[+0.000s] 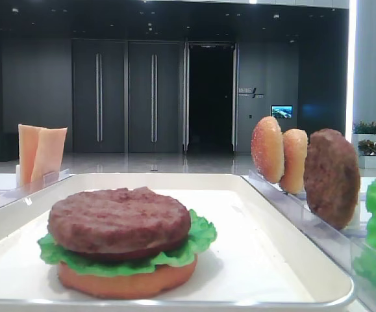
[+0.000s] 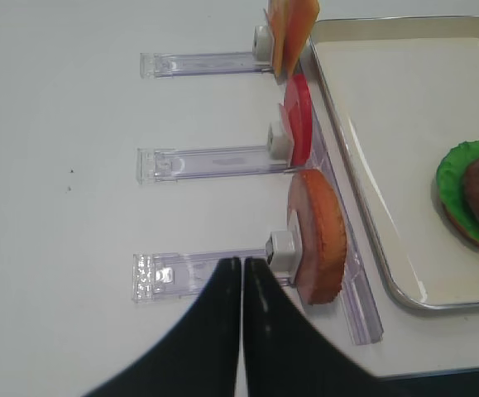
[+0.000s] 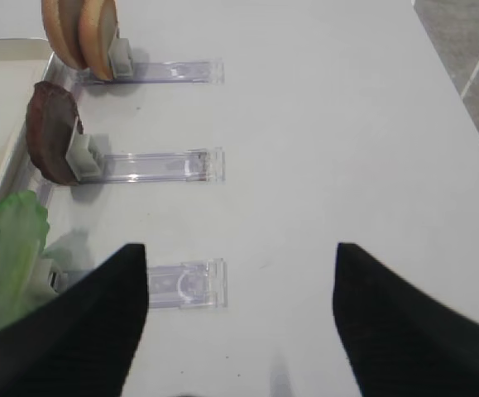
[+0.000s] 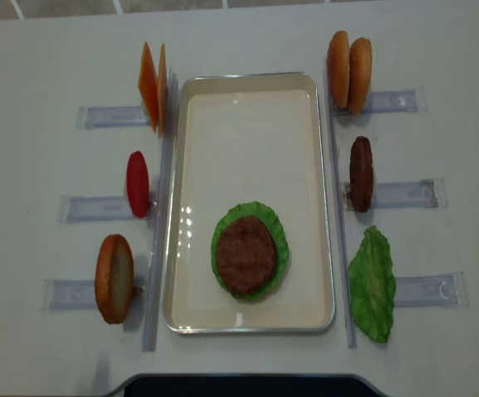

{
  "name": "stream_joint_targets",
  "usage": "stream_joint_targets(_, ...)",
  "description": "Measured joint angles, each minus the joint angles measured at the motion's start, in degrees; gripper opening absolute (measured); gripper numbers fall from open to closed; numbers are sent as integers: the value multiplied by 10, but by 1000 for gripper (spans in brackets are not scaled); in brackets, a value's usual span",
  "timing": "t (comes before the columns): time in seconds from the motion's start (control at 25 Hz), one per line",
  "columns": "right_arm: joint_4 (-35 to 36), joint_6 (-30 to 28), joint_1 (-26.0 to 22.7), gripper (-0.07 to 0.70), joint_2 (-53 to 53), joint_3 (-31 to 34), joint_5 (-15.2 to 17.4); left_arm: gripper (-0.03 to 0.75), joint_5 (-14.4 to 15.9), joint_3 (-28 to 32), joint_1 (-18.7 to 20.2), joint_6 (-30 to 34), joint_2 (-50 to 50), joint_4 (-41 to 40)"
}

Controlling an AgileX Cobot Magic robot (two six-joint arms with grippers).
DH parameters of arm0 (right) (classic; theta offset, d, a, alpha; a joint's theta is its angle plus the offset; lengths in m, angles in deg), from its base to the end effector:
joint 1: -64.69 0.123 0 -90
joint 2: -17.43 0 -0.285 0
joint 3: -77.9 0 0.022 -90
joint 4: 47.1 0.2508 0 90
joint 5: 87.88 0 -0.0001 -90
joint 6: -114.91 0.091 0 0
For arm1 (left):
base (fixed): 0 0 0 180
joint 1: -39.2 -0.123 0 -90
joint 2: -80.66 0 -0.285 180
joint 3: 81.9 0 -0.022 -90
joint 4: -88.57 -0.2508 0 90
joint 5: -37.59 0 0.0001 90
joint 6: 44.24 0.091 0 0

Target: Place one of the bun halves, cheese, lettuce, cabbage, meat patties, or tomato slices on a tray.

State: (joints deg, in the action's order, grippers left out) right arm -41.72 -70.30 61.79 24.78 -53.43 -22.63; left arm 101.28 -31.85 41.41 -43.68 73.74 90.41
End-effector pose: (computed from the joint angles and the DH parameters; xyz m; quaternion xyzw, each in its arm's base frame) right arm -0.0091 0.0082 0.2709 -0.0213 0.8703 0.0120 0.4919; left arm -0.0065 -0.0024 0.2660 0.0219 0.8685 -0.0232 0.4947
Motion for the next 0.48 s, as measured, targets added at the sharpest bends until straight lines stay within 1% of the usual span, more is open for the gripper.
stream_joint_targets(0.48,0,1,0,483,0,0,0,0,0,0,0,0,0,0)
